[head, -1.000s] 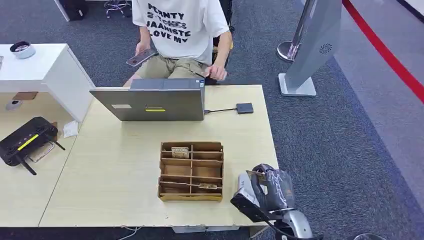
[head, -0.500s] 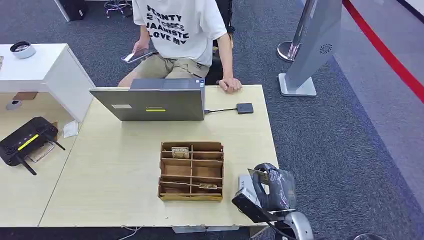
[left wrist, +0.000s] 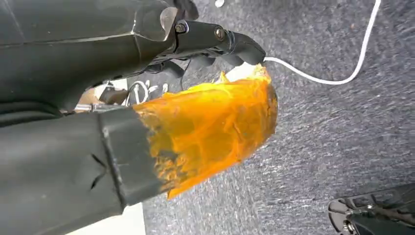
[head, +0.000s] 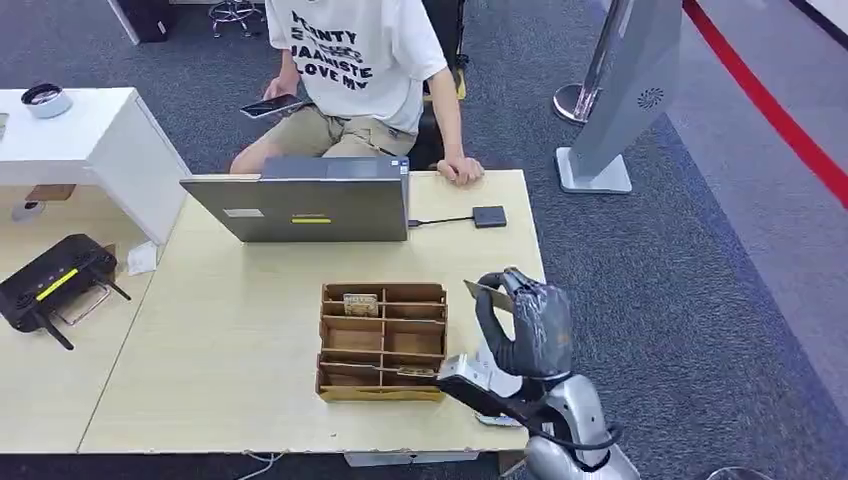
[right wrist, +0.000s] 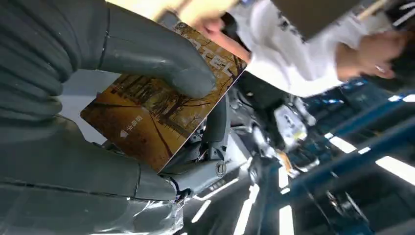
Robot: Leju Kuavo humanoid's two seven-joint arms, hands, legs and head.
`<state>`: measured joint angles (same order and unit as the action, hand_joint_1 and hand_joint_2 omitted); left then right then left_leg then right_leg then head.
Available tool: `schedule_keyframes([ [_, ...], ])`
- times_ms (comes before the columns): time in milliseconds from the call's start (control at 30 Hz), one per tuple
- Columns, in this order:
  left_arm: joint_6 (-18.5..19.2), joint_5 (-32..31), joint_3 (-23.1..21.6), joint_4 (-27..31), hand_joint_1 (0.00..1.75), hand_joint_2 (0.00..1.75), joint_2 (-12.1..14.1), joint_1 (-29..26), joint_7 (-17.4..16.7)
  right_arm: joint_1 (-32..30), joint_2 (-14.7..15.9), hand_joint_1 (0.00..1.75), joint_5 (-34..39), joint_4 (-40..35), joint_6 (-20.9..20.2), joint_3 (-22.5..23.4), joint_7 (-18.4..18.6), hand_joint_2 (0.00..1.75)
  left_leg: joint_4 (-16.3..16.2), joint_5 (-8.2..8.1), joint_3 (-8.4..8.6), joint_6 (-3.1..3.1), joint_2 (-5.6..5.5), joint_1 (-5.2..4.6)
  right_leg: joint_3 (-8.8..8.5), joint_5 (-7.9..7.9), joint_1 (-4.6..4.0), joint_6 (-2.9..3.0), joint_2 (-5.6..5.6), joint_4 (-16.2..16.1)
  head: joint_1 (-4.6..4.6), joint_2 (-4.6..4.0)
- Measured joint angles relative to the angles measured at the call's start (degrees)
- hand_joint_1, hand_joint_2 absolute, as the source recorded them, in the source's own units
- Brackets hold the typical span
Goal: Pass the card to the sensor for recognition and then transmit it.
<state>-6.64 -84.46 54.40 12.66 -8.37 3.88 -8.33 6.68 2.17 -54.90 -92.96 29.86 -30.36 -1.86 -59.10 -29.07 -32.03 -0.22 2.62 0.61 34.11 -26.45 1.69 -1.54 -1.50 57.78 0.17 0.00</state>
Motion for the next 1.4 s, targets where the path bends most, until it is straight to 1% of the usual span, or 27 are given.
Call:
schedule_keyframes([
  [200,0.04,-0.72,-0.55,0.0,0.03,0.0,0.0,0.07,0.11,4.19,-0.57,1.75,-1.43,1.01,0.11,-1.36,0.07,1.75,0.0,0.02,-0.11,-0.05,-0.03,0.0,0.07,0.0,0.0,0.0,0.01,0.02,0.0,0.0],
  [267,0.31,-1.62,-1.21,0.0,0.03,0.0,0.07,0.25,0.37,8.05,-0.92,1.75,-3.5,2.43,-0.04,-2.41,0.48,1.75,0.0,0.02,-0.14,-0.05,0.1,-0.01,0.13,0.01,0.01,0.0,0.11,0.03,-0.02,0.0],
  [367,0.98,-2.62,-2.19,0.0,0.05,0.0,0.09,0.85,0.37,14.37,-2.15,1.75,-6.45,5.34,-1.4,-3.46,2.25,1.75,0.0,0.05,-0.12,-0.04,0.04,0.0,0.1,0.02,0.0,0.01,0.06,0.03,0.0,0.0],
  [467,1.75,-3.65,-3.54,0.0,0.03,0.0,0.15,1.55,-0.07,20.66,-3.76,1.75,-10.96,9.83,-1.96,-4.57,4.15,1.75,0.0,0.12,-0.1,-0.07,0.04,0.0,0.11,0.09,0.0,0.04,0.06,0.04,0.0,0.0],
  [567,2.25,-4.28,-4.64,0.0,0.03,0.0,0.2,2.31,-0.26,25.85,-5.12,1.75,-13.6,14.19,-2.87,-5.71,4.88,1.75,0.0,0.15,-0.11,-0.1,0.02,0.01,0.11,0.1,-0.01,0.05,0.05,0.06,0.02,0.0],
  [700,2.97,-4.61,-6.39,0.0,0.05,0.0,0.2,3.26,-0.81,31.65,-7.46,1.75,-18.19,20.75,-3.02,-7.94,6.45,1.75,0.0,0.15,-0.12,-0.1,0.01,0.01,0.13,0.11,-0.02,0.08,0.04,0.07,0.02,0.0],
  [800,3.21,-4.63,-7.95,0.0,0.03,0.0,0.2,3.87,-1.13,35.21,-8.83,1.75,-19.84,25.81,-2.28,-9.27,6.47,1.75,0.0,0.15,-0.12,-0.1,0.01,0.01,0.13,0.11,-0.02,0.08,0.04,0.06,0.0,0.0],
  [933,3.71,-4.63,-10.05,0.0,0.03,0.0,0.18,4.41,-1.33,39.26,-9.97,1.75,-23.27,32.47,0.3,-10.21,6.95,1.75,0.0,0.15,-0.13,-0.1,0.01,0.0,0.13,0.11,-0.01,0.08,0.04,0.06,0.02,0.0],
  [1067,4.04,-4.63,-11.89,0.0,0.03,0.0,0.15,4.66,-1.4,42.78,-10.75,1.75,-27.34,38.51,1.07,-11.15,7.91,1.75,-0.02,0.15,-0.13,-0.1,0.01,0.0,0.13,0.12,-0.01,0.08,0.04,0.05,0.02,0.0],
  [1267,4.0,-4.61,-13.07,0.0,0.03,0.0,-0.02,4.71,-1.36,44.12,-11.28,1.75,-31.47,45.24,4.39,-12.37,9.31,1.75,-0.02,0.14,-0.12,-0.1,0.01,0.0,0.14,0.11,-0.02,0.08,0.04,0.05,0.02,0.0],
  [1367,4.04,-4.59,-13.27,0.0,0.03,0.0,-0.11,4.71,-1.36,44.13,-11.28,1.75,-32.35,47.47,4.98,-12.74,10.05,1.75,-0.02,0.14,-0.13,-0.1,0.01,0.0,0.14,0.11,-0.01,0.08,0.04,0.05,0.0,0.0],
  [1400,4.07,-4.59,-13.4,0.0,0.03,0.0,-0.11,4.72,-1.36,44.18,-11.28,0.84,-32.74,48.11,5.09,-12.77,10.25,1.75,-0.02,0.14,-0.13,-0.1,0.01,0.0,0.15,0.11,-0.01,0.08,0.04,0.05,0.02,0.0],
])
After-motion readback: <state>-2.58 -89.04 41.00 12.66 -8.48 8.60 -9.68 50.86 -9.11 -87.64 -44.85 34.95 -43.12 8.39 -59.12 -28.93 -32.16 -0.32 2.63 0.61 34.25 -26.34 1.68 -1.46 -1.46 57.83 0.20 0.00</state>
